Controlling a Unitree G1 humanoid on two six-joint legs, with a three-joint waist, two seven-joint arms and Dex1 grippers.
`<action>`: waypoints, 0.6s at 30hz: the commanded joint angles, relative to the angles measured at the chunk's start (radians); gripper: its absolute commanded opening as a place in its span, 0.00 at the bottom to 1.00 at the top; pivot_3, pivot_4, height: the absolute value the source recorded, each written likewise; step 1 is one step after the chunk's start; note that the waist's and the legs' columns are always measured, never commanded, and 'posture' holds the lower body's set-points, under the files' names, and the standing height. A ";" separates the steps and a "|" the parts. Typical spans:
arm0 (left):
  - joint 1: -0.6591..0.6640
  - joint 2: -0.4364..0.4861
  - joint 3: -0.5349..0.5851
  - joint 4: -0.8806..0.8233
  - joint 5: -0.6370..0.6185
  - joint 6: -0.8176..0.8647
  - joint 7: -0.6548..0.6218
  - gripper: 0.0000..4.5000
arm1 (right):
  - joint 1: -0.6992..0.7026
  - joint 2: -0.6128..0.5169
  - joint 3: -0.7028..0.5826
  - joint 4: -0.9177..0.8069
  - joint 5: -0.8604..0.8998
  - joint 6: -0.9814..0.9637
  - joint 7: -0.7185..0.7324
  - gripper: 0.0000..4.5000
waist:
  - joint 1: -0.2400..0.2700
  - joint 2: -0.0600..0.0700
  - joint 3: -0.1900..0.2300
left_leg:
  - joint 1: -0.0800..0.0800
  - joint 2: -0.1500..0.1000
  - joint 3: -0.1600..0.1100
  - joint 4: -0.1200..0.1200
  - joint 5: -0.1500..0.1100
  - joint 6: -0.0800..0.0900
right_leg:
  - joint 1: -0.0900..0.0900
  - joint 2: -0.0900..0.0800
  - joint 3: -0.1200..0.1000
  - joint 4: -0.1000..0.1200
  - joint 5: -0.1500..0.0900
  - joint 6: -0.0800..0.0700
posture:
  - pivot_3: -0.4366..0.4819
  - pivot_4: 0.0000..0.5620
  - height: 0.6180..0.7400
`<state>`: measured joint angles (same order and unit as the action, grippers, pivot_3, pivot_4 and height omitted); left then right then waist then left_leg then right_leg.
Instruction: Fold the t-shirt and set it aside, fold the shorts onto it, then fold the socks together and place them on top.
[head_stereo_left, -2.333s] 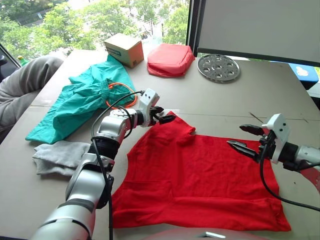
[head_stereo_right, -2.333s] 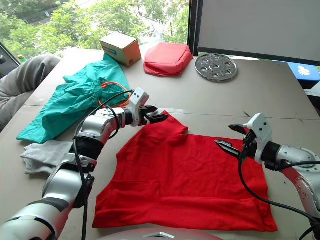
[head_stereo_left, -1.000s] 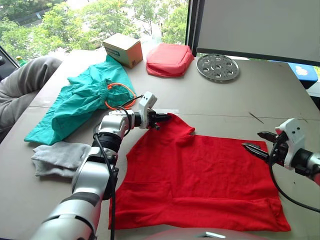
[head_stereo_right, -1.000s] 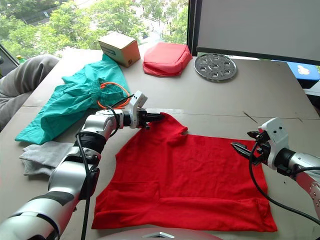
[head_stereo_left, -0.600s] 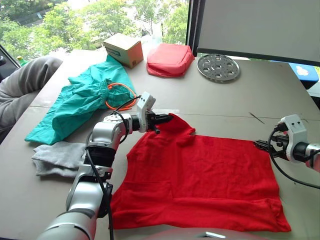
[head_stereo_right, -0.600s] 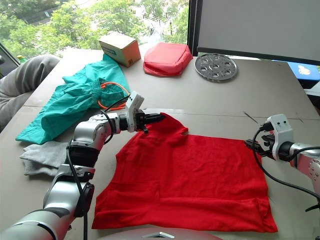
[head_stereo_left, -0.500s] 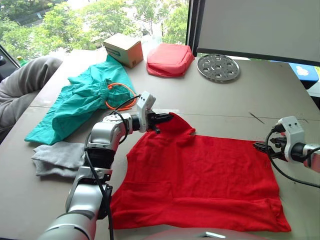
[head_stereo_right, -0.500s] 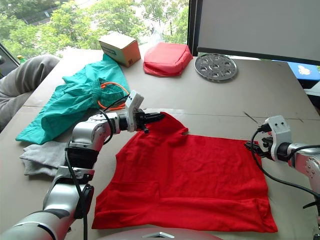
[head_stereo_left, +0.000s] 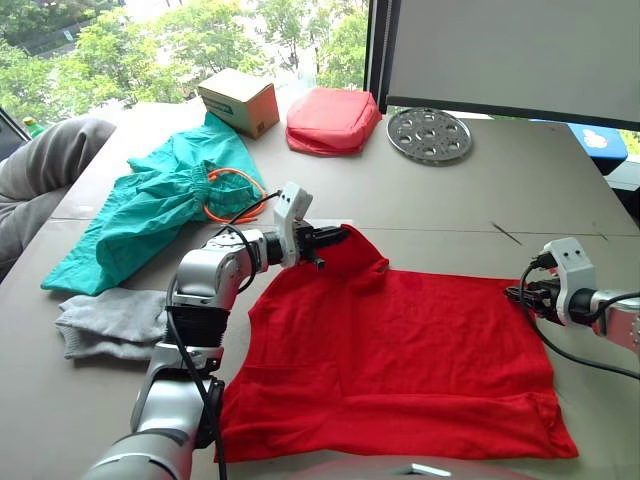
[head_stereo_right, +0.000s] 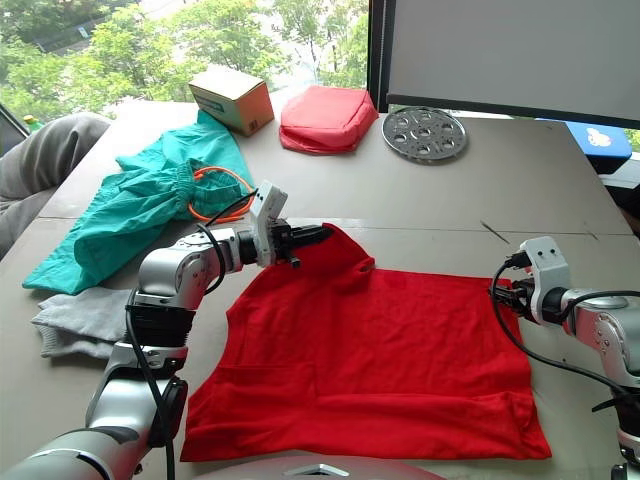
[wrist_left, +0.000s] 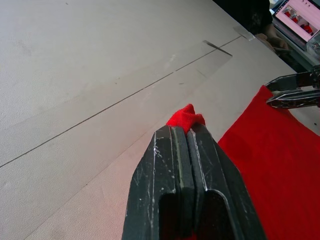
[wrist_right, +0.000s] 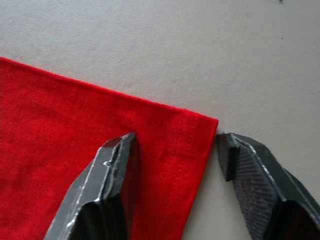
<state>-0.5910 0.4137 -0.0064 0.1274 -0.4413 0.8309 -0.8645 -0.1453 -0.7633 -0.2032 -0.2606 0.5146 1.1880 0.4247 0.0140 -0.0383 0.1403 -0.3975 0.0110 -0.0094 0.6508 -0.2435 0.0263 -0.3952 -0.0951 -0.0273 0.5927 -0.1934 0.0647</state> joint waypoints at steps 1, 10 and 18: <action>-0.011 0.009 0.019 -0.047 -0.028 0.003 0.002 0.00 | 0.016 0.003 0.009 -0.013 -0.009 0.001 0.009 0.30 | 0.000 0.000 0.000 | 0.000 0.000 0.000 0.000 0.000 0.000 | 0.000 0.000 0.000 0.000 0.000 0.000 | 0.48 0.27 0.99; -0.026 0.017 0.016 -0.035 -0.039 0.005 0.003 0.00 | 0.015 0.002 0.019 0.002 -0.027 -0.037 0.027 0.30 | 0.000 0.000 0.000 | 0.000 0.000 0.000 0.000 0.000 0.000 | 0.000 0.000 0.000 0.000 0.000 0.000 | 0.48 0.27 0.99; -0.022 0.024 0.012 -0.034 -0.043 0.002 0.006 0.00 | -0.010 0.023 0.020 0.027 -0.029 -0.077 0.054 0.30 | -0.001 -0.001 -0.001 | 0.000 0.000 0.000 0.000 0.000 0.000 | 0.000 0.000 0.000 0.000 0.000 0.000 | 0.48 0.27 0.99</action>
<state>-0.5932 0.4315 -0.0064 0.1274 -0.4696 0.8383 -0.8546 -0.1414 -0.7508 -0.1911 -0.2428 0.4869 1.1238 0.4717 0.0127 -0.0393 0.1397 -0.3969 0.0110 -0.0090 0.6510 -0.2435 0.0263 -0.3950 -0.0950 -0.0268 0.5926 -0.1937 0.0643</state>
